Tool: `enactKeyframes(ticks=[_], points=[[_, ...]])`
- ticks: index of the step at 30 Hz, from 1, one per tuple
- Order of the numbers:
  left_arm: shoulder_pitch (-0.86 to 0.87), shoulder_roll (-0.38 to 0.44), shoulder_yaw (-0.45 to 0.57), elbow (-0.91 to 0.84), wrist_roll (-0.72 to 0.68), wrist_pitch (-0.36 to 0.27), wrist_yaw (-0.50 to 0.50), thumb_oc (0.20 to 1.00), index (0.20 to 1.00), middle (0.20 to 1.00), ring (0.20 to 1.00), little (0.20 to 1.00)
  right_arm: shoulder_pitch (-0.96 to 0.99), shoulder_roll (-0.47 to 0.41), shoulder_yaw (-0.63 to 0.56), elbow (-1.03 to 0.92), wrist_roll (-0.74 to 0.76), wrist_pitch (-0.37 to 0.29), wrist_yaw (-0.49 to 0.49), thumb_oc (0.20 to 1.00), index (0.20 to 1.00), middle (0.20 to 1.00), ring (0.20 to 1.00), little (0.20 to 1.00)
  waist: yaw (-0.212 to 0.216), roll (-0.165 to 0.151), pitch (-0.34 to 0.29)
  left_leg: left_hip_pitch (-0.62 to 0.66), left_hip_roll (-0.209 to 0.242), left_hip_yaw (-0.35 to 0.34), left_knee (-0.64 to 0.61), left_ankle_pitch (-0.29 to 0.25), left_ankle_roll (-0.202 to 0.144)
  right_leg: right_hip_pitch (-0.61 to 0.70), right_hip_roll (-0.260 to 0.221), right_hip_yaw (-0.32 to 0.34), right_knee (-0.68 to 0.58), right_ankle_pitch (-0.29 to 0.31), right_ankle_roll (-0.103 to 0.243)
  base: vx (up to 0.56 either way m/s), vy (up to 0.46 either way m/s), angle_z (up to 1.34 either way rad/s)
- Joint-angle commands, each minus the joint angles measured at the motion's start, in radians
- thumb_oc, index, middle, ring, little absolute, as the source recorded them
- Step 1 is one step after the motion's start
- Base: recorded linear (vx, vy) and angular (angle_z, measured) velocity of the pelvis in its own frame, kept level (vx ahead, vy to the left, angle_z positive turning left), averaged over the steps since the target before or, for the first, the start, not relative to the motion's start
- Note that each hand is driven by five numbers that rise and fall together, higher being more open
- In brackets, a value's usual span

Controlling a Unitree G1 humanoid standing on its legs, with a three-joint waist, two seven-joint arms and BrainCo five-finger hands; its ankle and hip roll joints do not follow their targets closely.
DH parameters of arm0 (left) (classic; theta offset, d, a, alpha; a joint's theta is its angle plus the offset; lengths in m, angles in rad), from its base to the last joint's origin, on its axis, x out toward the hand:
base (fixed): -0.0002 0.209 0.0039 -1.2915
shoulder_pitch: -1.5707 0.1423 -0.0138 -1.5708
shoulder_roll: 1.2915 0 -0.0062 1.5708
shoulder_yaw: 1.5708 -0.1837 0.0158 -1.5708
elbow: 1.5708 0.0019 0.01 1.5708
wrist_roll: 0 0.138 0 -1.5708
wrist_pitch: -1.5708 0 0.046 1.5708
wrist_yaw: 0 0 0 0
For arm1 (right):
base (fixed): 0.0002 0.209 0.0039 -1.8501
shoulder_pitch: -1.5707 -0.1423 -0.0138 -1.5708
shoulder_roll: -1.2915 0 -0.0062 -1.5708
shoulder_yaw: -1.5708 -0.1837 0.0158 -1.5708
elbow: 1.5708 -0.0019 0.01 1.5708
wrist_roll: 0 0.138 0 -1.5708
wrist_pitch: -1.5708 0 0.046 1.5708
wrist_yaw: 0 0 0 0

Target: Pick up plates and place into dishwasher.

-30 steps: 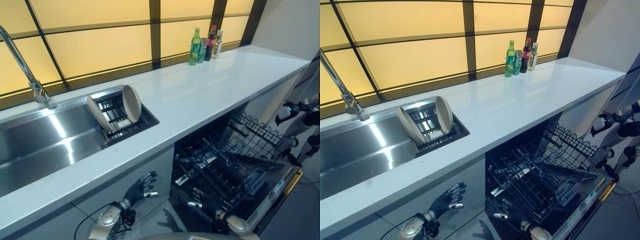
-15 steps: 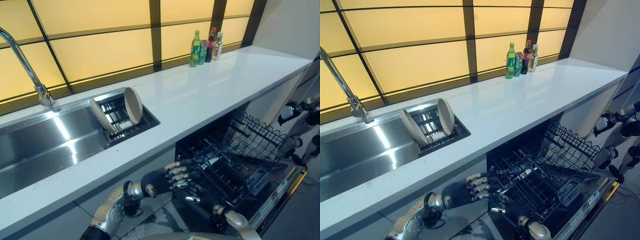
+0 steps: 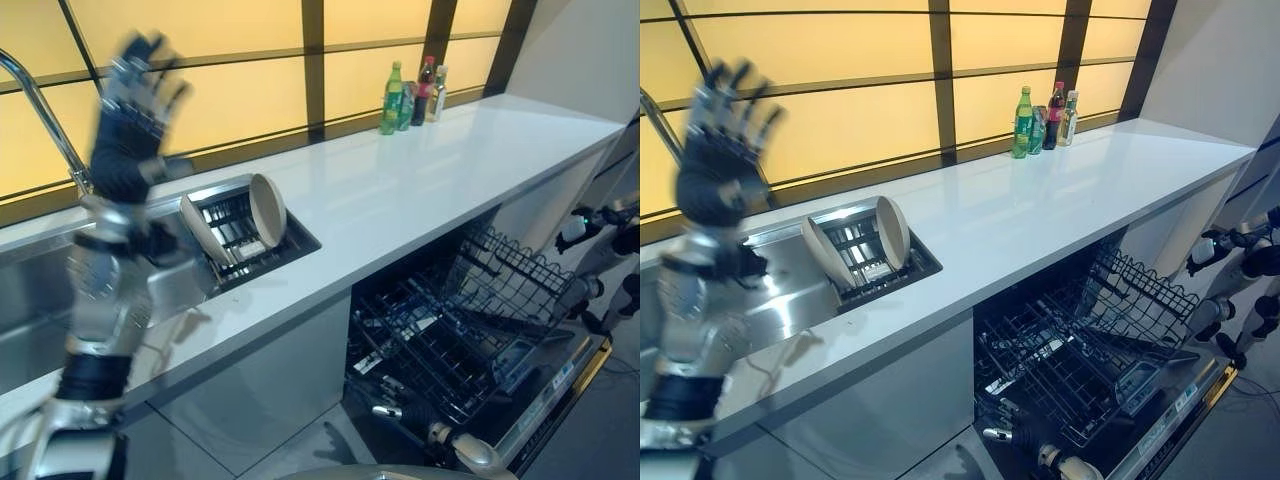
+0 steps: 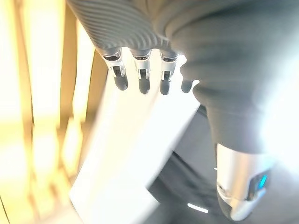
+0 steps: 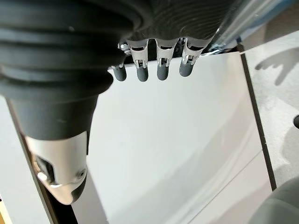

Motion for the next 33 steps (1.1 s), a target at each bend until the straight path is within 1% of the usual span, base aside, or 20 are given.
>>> enactKeyframes(ticks=[1,3,4,5,6,7,8,9,10,12,13,14,16,20,22,25,28,31,32,33], points=[[-0.201,0.196,-0.097,0.149,0.393,-0.007,0.306,1.0,1.0,1.0,1.0,1.0,-0.062,-0.035,0.034,-0.093,0.047,-0.015,-0.016,1.0,1.0,1.0,1.0,1.0,-0.014,0.021,0.039,-0.028,-0.071,0.034,0.015,-0.087,0.041,0.037,-0.031,0.02,0.018,-0.139,0.071,0.02,0.058,0.0],[-0.241,0.298,-0.194,0.219,0.526,0.046,0.361,1.0,1.0,1.0,1.0,1.0,-0.058,-0.057,0.026,-0.094,0.057,-0.012,-0.002,1.0,1.0,1.0,1.0,1.0,-0.019,0.025,0.042,-0.028,-0.071,0.041,0.015,-0.088,0.043,0.034,-0.03,0.022,0.018,-0.137,0.073,0.03,0.057,0.0],[-0.255,0.346,-0.242,0.243,0.578,0.08,0.363,1.0,1.0,1.0,1.0,1.0,-0.054,-0.071,0.022,-0.094,0.064,-0.015,0.006,1.0,1.0,1.0,1.0,1.0,-0.021,0.028,0.045,-0.028,-0.072,0.044,0.015,-0.088,0.044,0.033,-0.03,0.022,0.018,-0.135,0.076,0.03,0.054,0.01],[-0.267,0.377,-0.287,0.258,0.603,0.117,0.352,1.0,1.0,1.0,1.0,1.0,-0.051,-0.078,0.018,-0.094,0.067,-0.018,0.011,1.0,1.0,1.0,1.0,1.0,-0.023,0.028,0.048,-0.028,-0.073,0.046,0.015,-0.089,0.045,0.032,-0.031,0.023,0.017,-0.133,0.078,0.03,0.05,0.01],[-0.278,0.391,-0.316,0.269,0.621,0.127,0.354,1.0,1.0,1.0,1.0,1.0,-0.048,-0.08,0.015,-0.092,0.068,-0.021,0.015,1.0,1.0,1.0,1.0,1.0,-0.022,0.027,0.049,-0.027,-0.074,0.047,0.015,-0.089,0.045,0.032,-0.031,0.023,0.017,-0.132,0.079,0.04,0.06,0.01],[-0.272,0.418,-0.348,0.281,0.646,0.151,0.346,1.0,1.0,1.0,1.0,1.0,-0.042,-0.089,0.011,-0.088,0.072,-0.027,0.019,1.0,1.0,1.0,1.0,1.0,-0.024,0.029,0.051,-0.027,-0.076,0.05,0.015,-0.09,0.046,0.031,-0.032,0.025,0.016,-0.13,0.083,0.05,0.065,0.0],[-0.264,0.429,-0.361,0.291,0.675,0.165,0.337,1.0,1.0,1.0,1.0,1.0,-0.038,-0.096,0.006,-0.09,0.076,-0.027,0.024,1.0,1.0,1.0,1.0,1.0,-0.025,0.028,0.053,-0.026,-0.077,0.053,0.016,-0.091,0.047,0.03,-0.033,0.025,0.016,-0.128,0.085,0.06,0.079,-0.01],[-0.26,0.442,-0.38,0.299,0.741,0.186,0.33,1.0,1.0,1.0,1.0,1.0,-0.036,-0.103,0.003,-0.09,0.077,-0.024,0.026,1.0,1.0,1.0,1.0,1.0,-0.028,0.03,0.056,-0.026,-0.078,0.056,0.015,-0.092,0.048,0.029,-0.033,0.026,0.015,-0.126,0.087,0.05,0.082,-0.03],[-0.261,0.459,-0.414,0.313,0.798,0.208,0.315,1.0,1.0,1.0,1.0,1.0,-0.033,-0.111,-0.001,-0.091,0.077,-0.023,0.029,1.0,1.0,1.0,1.0,1.0,-0.032,0.031,0.059,-0.025,-0.08,0.058,0.014,-0.092,0.049,0.027,-0.033,0.028,0.014,-0.123,0.09,0.05,0.08,-0.04],[-0.265,0.479,-0.458,0.33,0.848,0.231,0.259,1.0,1.0,1.0,1.0,1.0,-0.026,-0.126,-0.007,-0.1,0.083,-0.018,0.035,1.0,1.0,1.0,1.0,1.0,-0.038,0.031,0.064,-0.025,-0.082,0.062,0.013,-0.092,0.05,0.024,-0.033,0.031,0.013,-0.119,0.094,0.04,0.081,-0.04],[-0.267,0.484,-0.485,0.341,0.838,0.234,0.214,1.0,1.0,1.0,1.0,1.0,-0.023,-0.132,-0.01,-0.102,0.087,-0.018,0.038,1.0,1.0,1.0,1.0,1.0,-0.041,0.032,0.066,-0.024,-0.083,0.063,0.012,-0.092,0.05,0.022,-0.033,0.033,0.012,-0.117,0.096,0.04,0.076,-0.03],[-0.268,0.482,-0.495,0.346,0.839,0.242,0.19,1.0,1.0,1.0,1.0,1.0,-0.022,-0.136,-0.012,-0.104,0.089,-0.017,0.04,1.0,1.0,1.0,1.0,1.0,-0.043,0.031,0.068,-0.024,-0.084,0.065,0.012,-0.092,0.051,0.02,-0.033,0.034,0.013,-0.115,0.098,0.05,0.087,-0.01],[-0.267,0.476,-0.52,0.367,0.928,0.259,0.15,1.0,1.0,1.0,1.0,1.0,-0.02,-0.145,-0.017,-0.11,0.095,-0.009,0.038,1.0,1.0,1.0,1.0,1.0,-0.052,0.033,0.074,-0.025,-0.087,0.069,0.011,-0.092,0.053,0.015,-0.034,0.038,0.012,-0.112,0.101,0.05,0.086,-0.02],[-0.29,0.462,-0.574,0.431,1.033,0.29,0.067,1.0,1.0,1.0,1.0,1.0,-0.022,-0.155,-0.026,-0.112,0.101,0.005,0.045,1.0,1.0,1.0,1.0,1.0,-0.066,0.035,0.081,-0.028,-0.092,0.079,0.01,-0.091,0.056,0.006,-0.036,0.044,0.01,-0.103,0.108,0.03,0.086,-0.08],[-0.298,0.448,-0.602,0.468,1.068,0.313,0.068,1.0,1.0,1.0,1.0,1.0,-0.025,-0.167,-0.024,-0.121,0.104,0.014,0.052,1.0,1.0,1.0,1.0,1.0,-0.074,0.036,0.089,-0.032,-0.094,0.082,0.009,-0.089,0.057,-0.002,-0.035,0.049,0.01,-0.098,0.109,0.0,0.099,-0.03],[-0.311,0.422,-0.622,0.492,1.09,0.333,0.1,1.0,1.0,1.0,1.0,1.0,-0.028,-0.176,-0.021,-0.131,0.105,0.025,0.05,1.0,1.0,1.0,1.0,1.0,-0.084,0.035,0.098,-0.036,-0.098,0.087,0.009,-0.088,0.058,-0.011,-0.036,0.053,0.011,-0.095,0.111,0.01,0.1,-0.13],[-0.319,0.402,-0.627,0.516,1.114,0.328,0.108,1.0,1.0,1.0,1.0,1.0,-0.03,-0.179,-0.024,-0.131,0.105,0.029,0.044,1.0,1.0,1.0,1.0,1.0,-0.087,0.034,0.103,-0.04,-0.099,0.091,0.01,-0.088,0.059,-0.017,-0.037,0.054,0.012,-0.094,0.112,0.01,0.066,-0.02],[-0.321,0.399,-0.629,0.52,1.12,0.328,0.112,1.0,1.0,1.0,1.0,1.0,-0.031,-0.18,-0.025,-0.13,0.105,0.029,0.043,1.0,1.0,1.0,1.0,1.0,-0.088,0.034,0.104,-0.041,-0.099,0.092,0.011,-0.088,0.059,-0.018,-0.037,0.055,0.013,-0.093,0.112,0.0,0.044,0.0],[-0.333,0.377,-0.646,0.541,1.165,0.33,0.132,1.0,1.0,1.0,1.0,1.0,-0.038,-0.192,-0.026,-0.128,0.106,0.023,0.041,1.0,1.0,1.0,1.0,1.0,-0.095,0.028,0.115,-0.054,-0.1,0.098,0.015,-0.086,0.059,-0.035,-0.038,0.059,0.016,-0.089,0.112,-0.03,0.108,-0.02],[-0.338,0.371,-0.654,0.543,1.17,0.337,0.131,1.0,1.0,1.0,1.0,1.0,-0.041,-0.195,-0.028,-0.129,0.106,0.024,0.039,1.0,1.0,1.0,1.0,1.0,-0.096,0.027,0.118,-0.059,-0.1,0.099,0.016,-0.086,0.06,-0.041,-0.037,0.063,0.017,-0.088,0.112,-0.04,0.118,-0.02]])
